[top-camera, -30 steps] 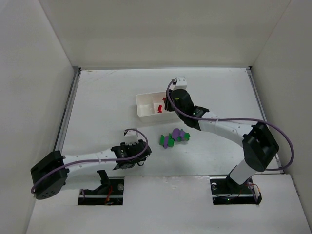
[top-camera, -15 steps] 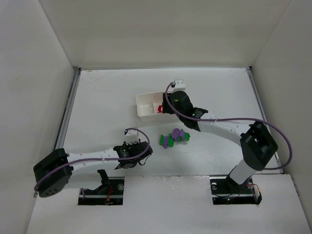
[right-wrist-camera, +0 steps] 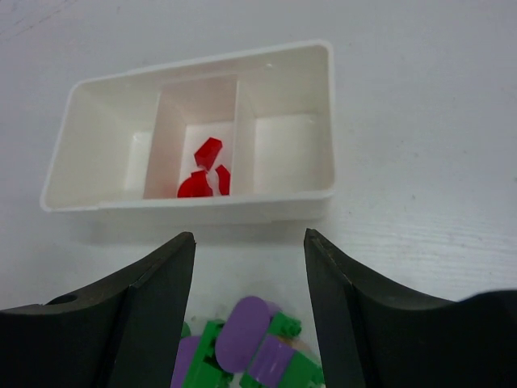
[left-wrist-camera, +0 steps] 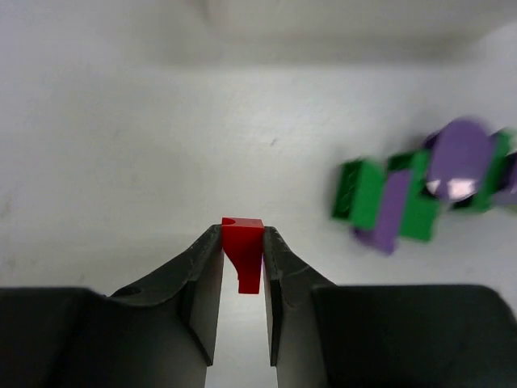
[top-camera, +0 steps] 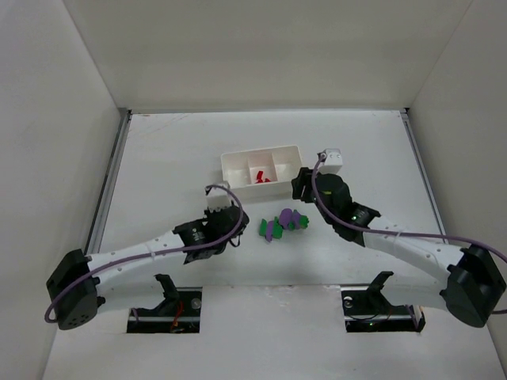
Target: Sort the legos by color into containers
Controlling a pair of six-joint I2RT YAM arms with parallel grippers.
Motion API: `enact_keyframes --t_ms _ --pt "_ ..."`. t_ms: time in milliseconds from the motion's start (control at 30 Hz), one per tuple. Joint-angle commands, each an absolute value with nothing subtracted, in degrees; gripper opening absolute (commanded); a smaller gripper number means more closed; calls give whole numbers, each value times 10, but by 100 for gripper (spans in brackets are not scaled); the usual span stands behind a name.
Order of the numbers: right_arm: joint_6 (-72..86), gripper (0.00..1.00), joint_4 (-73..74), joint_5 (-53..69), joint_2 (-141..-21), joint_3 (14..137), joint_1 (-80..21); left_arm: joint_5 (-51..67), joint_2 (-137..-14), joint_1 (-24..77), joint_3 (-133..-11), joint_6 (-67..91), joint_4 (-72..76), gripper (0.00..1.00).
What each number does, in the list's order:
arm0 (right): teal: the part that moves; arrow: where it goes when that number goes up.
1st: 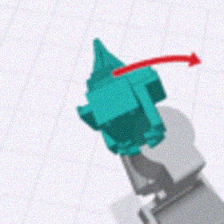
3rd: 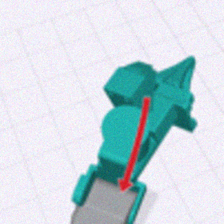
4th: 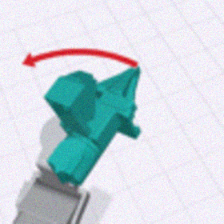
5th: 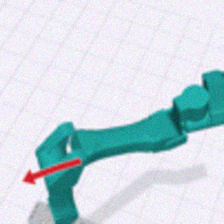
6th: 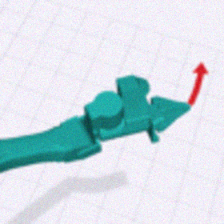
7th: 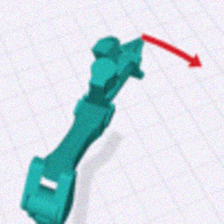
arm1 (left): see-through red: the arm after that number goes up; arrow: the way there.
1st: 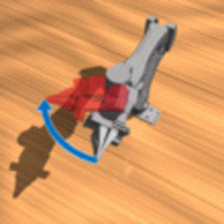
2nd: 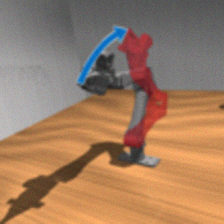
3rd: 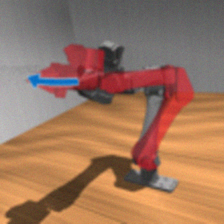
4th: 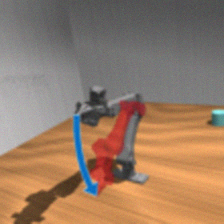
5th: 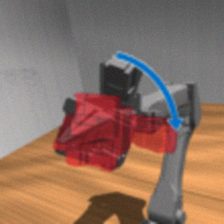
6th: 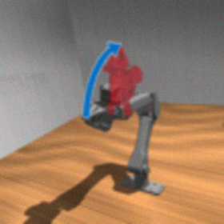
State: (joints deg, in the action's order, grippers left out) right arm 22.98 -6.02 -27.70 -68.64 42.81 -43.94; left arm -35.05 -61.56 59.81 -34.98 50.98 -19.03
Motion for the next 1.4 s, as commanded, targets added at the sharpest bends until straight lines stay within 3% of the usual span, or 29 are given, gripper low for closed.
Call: enact_keyframes --t_ms 0,233,433,633,733,1100,1367 --pt "271 62 -79 -304 -649 388 -436 -378 -630 558 -440 395 -87 14" --pt "301 60 -81 -292 -637 350 -413 -319 -829 466 -618 267 38 16" --pt "301 61 -87 -292 -646 345 -413 -272 -985 428 -747 245 30 19" --pt "292 74 -78 -294 -655 351 -414 -272 -1034 429 -786 234 20 48" --pt "304 79 -69 -293 -654 340 -419 -274 -1015 433 -770 229 25 56" --pt "424 99 -18 -231 -599 268 -454 -270 -827 490 -535 298 84 56" --pt "453 100 -105 -139 -670 253 -436 -269 -737 518 -414 358 90 56"
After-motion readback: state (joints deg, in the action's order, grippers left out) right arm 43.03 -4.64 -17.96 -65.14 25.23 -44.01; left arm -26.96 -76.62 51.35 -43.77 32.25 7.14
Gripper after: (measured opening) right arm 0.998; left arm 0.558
